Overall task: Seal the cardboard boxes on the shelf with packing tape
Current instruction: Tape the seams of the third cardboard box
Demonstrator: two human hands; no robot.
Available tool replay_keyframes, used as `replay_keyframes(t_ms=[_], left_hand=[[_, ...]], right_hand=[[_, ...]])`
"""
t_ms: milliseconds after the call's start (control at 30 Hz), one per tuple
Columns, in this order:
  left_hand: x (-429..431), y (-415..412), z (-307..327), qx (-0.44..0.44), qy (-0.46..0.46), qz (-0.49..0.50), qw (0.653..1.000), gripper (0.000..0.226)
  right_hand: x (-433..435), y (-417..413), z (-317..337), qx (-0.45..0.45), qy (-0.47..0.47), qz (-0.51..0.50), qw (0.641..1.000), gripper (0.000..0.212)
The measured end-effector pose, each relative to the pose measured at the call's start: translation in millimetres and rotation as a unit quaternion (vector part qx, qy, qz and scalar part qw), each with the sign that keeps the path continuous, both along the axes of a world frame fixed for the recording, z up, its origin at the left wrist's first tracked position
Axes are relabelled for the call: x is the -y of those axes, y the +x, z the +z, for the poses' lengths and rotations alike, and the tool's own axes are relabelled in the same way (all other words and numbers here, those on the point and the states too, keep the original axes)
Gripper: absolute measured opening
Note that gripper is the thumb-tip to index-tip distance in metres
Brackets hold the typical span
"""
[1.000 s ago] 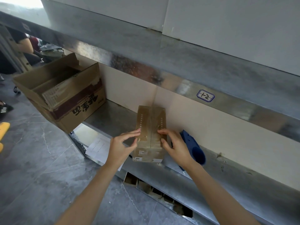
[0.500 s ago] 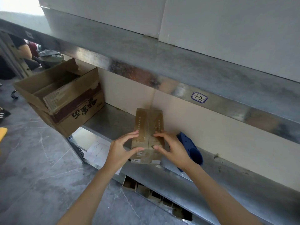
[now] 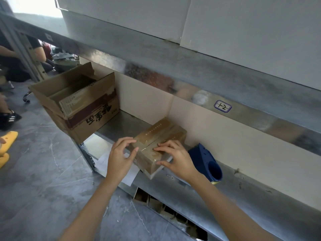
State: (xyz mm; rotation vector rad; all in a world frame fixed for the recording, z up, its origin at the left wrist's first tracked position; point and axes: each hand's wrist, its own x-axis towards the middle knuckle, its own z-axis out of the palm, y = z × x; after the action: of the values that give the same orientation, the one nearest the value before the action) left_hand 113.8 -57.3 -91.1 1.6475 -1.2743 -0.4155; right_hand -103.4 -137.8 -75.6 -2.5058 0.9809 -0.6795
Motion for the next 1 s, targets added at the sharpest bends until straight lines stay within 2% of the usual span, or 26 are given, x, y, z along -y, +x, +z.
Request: replay_keyframes(t_ms=[67, 167, 233, 300, 400, 500, 633, 800, 1000], left_hand=[[-0.3, -6.5, 0.7, -0.024, 0.01, -0.007, 1.0, 0.041], [0.9, -14.4, 1.7, -0.047, 0.056, -0.028, 0.997, 0.087], [1.3, -18.1, 2.9, -0.049, 0.069, -0.037, 0.996, 0.098], [2.8, -18.7, 4.8, -0.05, 0.07, -0.039, 0.996, 0.093], [6.3, -15.0, 5.1, -0.035, 0.085, -0.051, 0.994, 0.086], [12.1, -8.6, 5.8, -0.04, 0.102, -0.068, 0.992, 0.083], [20.5, -0.7, 9.1, -0.034, 0.116, -0.094, 0.988, 0.069], [34.6, 1.2, 16.6, -0.042, 0.136, -0.106, 0.984, 0.066], [47.2, 1.7, 20.5, -0.009, 0.131, -0.105, 0.986, 0.065]], right_hand=[[-1.7, 5.6, -0.3, -0.005, -0.031, -0.008, 0.999, 0.047], [1.3, 6.0, 0.5, -0.009, -0.047, -0.013, 0.999, 0.05], [7.7, -0.5, 1.9, -0.011, -0.045, -0.031, 0.998, 0.057], [17.3, -10.8, 3.8, -0.016, -0.03, -0.065, 0.997, 0.064], [28.9, -23.6, 6.4, -0.057, 0.046, -0.109, 0.991, 0.077], [31.3, -27.9, 8.2, -0.05, 0.116, -0.112, 0.986, 0.078], [31.3, -32.6, 12.1, -0.041, 0.128, -0.129, 0.982, 0.073], [30.3, -38.8, 20.3, -0.043, 0.144, -0.143, 0.978, 0.076], [26.3, -40.5, 19.7, -0.055, 0.138, -0.17, 0.974, 0.082]])
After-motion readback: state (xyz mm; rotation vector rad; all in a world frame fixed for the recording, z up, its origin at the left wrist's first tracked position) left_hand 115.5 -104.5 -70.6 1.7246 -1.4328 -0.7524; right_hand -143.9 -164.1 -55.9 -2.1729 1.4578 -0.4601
